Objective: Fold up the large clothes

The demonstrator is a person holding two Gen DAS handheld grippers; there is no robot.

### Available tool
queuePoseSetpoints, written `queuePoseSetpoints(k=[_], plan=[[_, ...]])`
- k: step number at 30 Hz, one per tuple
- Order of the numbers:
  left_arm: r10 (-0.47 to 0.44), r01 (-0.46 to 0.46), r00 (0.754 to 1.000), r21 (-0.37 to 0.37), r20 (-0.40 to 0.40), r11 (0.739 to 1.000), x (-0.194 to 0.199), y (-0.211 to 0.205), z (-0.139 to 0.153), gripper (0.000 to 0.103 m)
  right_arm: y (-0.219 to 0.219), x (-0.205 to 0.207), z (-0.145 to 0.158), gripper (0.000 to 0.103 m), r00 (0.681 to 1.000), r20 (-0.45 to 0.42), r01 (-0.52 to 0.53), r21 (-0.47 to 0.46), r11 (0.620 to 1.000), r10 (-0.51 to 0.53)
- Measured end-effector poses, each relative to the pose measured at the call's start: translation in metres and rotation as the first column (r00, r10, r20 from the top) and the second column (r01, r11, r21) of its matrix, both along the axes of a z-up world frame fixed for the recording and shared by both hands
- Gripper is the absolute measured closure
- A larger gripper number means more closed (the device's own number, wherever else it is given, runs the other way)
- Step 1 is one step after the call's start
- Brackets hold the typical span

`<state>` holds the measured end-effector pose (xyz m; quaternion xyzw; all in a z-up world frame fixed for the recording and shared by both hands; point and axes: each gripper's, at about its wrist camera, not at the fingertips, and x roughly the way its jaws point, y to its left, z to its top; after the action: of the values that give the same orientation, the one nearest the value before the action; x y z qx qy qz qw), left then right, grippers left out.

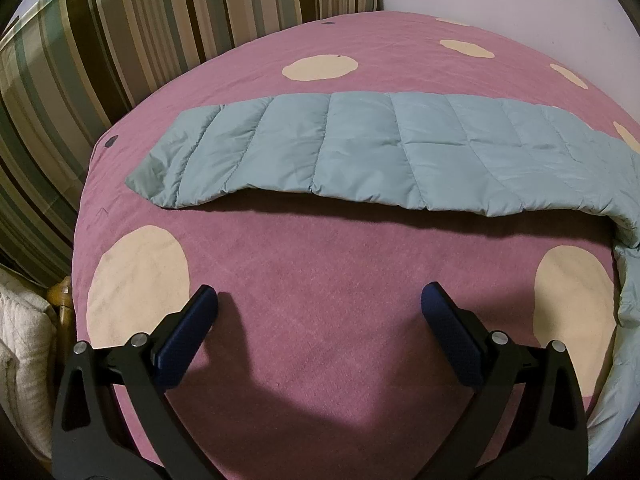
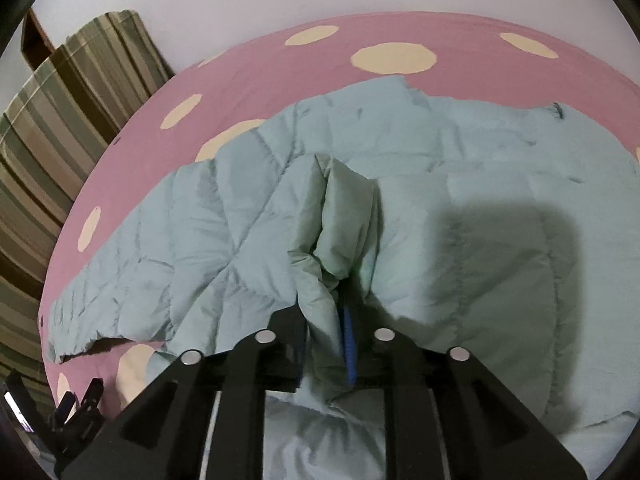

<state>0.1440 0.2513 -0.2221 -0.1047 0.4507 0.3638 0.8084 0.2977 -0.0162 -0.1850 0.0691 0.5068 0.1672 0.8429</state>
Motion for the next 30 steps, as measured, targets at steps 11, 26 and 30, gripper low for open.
queuePoseSetpoints(k=[11, 26, 30], plan=[[0.001, -0.001, 1.000, -0.002, 0.003, 1.000, -0.001, 0.002, 0.000, 0.002, -0.027, -0.037, 0.046, 0.047, 0.993, 0.095, -0.081, 0.150, 0.985, 0.067], [0.002, -0.002, 1.000, 0.006, -0.001, 1.000, -0.001, 0.001, 0.000, 0.002, -0.293, -0.062, 0.043, 0.089, 0.898, 0.109, 0.425, 0.032, 0.905, -0.426], [0.002, -0.002, 1.000, 0.017, -0.008, 1.000, -0.001, 0.000, -0.001, 0.002, -0.300, -0.052, 0.004, 0.090, 0.913, 0.020, 0.407, 0.021, 0.913, -0.407]])
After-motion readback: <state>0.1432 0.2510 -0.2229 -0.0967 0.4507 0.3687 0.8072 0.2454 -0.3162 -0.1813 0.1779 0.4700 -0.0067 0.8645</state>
